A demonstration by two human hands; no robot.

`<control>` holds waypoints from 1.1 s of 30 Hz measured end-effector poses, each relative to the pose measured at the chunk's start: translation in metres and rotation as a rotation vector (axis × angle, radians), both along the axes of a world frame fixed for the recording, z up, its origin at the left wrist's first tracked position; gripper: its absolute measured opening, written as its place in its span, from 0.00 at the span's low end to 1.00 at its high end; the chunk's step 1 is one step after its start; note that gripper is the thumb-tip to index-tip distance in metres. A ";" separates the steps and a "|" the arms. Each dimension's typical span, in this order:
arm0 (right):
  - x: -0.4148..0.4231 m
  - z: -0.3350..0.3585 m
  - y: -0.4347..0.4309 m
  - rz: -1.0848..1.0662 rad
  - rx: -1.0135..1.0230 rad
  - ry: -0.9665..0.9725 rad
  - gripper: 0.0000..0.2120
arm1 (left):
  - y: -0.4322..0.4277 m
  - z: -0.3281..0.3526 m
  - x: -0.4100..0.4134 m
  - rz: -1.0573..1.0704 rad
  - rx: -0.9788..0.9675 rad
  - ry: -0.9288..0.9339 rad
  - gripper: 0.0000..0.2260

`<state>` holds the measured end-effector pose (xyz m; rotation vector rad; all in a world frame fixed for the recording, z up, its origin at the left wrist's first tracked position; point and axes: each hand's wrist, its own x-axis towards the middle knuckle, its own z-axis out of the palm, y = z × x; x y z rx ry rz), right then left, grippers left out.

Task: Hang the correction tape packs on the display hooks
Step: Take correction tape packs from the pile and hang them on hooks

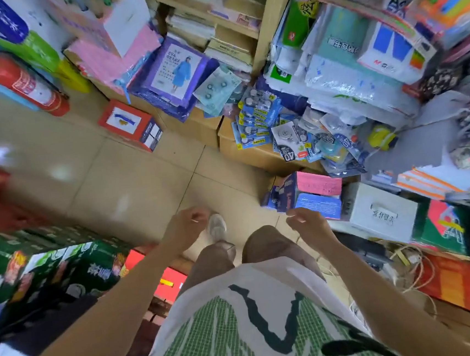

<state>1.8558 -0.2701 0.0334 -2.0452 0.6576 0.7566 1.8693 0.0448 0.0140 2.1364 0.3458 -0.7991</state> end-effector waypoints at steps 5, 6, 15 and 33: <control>0.044 0.000 -0.020 -0.016 -0.038 0.017 0.08 | -0.020 0.027 0.111 -0.101 -0.102 -0.106 0.04; 0.055 -0.003 -0.023 -0.035 -0.044 0.021 0.08 | -0.024 0.028 0.130 -0.116 -0.101 -0.115 0.04; 0.189 -0.039 -0.034 -0.181 0.040 0.024 0.08 | -0.047 0.011 0.271 -0.219 0.014 0.004 0.12; 0.385 -0.211 -0.010 -0.337 0.077 0.092 0.13 | -0.108 -0.171 0.468 -0.448 0.078 0.012 0.08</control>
